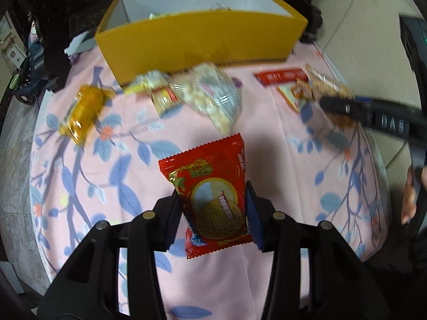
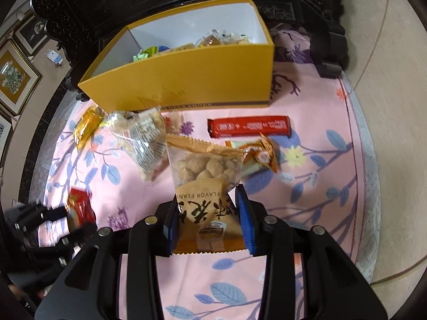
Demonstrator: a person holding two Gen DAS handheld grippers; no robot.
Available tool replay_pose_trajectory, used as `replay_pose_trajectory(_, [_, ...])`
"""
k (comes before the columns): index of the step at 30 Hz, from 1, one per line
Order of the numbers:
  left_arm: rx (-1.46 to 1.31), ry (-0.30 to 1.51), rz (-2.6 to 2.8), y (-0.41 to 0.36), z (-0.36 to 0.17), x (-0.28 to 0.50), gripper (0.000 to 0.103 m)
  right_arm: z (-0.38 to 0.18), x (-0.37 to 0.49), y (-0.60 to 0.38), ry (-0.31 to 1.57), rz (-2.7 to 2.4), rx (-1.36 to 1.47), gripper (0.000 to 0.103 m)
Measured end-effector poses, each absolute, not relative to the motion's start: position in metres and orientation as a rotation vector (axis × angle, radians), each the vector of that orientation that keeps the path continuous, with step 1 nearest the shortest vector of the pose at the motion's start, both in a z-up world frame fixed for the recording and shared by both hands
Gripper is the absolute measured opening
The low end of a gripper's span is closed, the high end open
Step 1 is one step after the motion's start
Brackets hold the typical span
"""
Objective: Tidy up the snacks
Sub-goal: 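Carry the peanut bag and red cake bag into the yellow box and release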
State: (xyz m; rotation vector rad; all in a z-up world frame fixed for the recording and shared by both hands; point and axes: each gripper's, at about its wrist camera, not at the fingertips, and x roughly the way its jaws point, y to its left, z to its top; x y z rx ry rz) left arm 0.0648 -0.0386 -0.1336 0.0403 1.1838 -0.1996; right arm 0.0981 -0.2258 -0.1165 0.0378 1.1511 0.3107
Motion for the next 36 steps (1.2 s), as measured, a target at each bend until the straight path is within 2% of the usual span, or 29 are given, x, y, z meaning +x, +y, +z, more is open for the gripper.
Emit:
replay_pose_trajectory(7, [0.0,1.088,-0.175,-0.02,-0.093,0.127,0.044,-0.094,0.123,-0.2,1.125,0.346,0.03,0.039])
replay_pose_trajectory(18, [-0.038,0.965,-0.117,-0.002,-0.038,0.246,0.044,-0.045,0.214,-0.169,1.03,0.357,0.072,0.039])
replay_pose_trajectory(36, [-0.035,0.948,-0.105,0.004,-0.031,0.297,0.044,-0.029,0.272,-0.153,1.002,0.357,0.064,0.039])
